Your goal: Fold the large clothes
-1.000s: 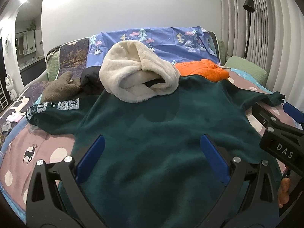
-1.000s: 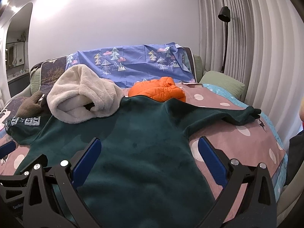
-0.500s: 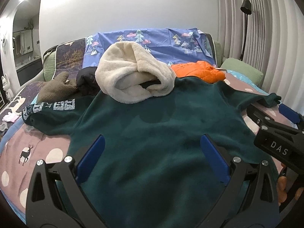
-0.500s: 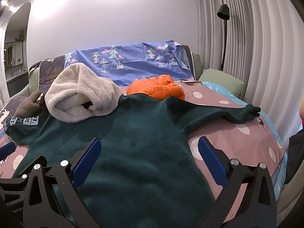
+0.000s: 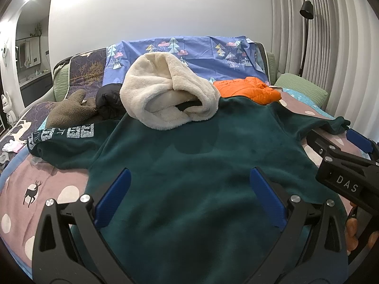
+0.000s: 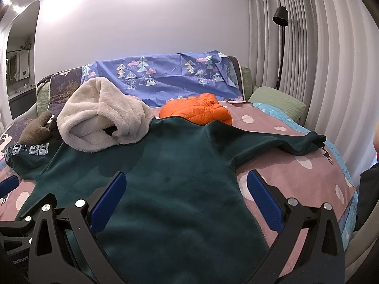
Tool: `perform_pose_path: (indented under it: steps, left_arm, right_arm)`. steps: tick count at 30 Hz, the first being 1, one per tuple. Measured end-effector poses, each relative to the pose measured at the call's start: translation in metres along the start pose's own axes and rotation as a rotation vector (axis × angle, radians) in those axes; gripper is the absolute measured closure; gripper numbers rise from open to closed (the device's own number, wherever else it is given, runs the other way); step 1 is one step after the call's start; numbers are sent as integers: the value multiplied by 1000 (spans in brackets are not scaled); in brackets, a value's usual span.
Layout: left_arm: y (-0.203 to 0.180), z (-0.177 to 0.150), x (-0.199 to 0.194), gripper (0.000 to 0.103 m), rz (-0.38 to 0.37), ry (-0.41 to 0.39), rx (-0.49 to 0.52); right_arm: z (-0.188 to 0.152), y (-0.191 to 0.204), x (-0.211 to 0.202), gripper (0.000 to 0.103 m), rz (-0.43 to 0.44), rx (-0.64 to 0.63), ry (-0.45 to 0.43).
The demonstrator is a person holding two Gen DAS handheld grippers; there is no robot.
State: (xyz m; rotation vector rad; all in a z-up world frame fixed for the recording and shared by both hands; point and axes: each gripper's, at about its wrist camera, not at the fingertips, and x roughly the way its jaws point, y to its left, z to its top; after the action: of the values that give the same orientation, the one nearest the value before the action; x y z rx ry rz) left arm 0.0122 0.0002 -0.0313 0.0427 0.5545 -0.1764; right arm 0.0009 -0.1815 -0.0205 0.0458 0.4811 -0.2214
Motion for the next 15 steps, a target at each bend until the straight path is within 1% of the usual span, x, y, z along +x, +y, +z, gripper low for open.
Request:
perform_pose_path:
  steps: [15]
  left_arm:
    - [4, 2, 4, 2, -12, 5, -1]
  right_arm:
    - [0, 4, 1, 1, 3, -9, 2]
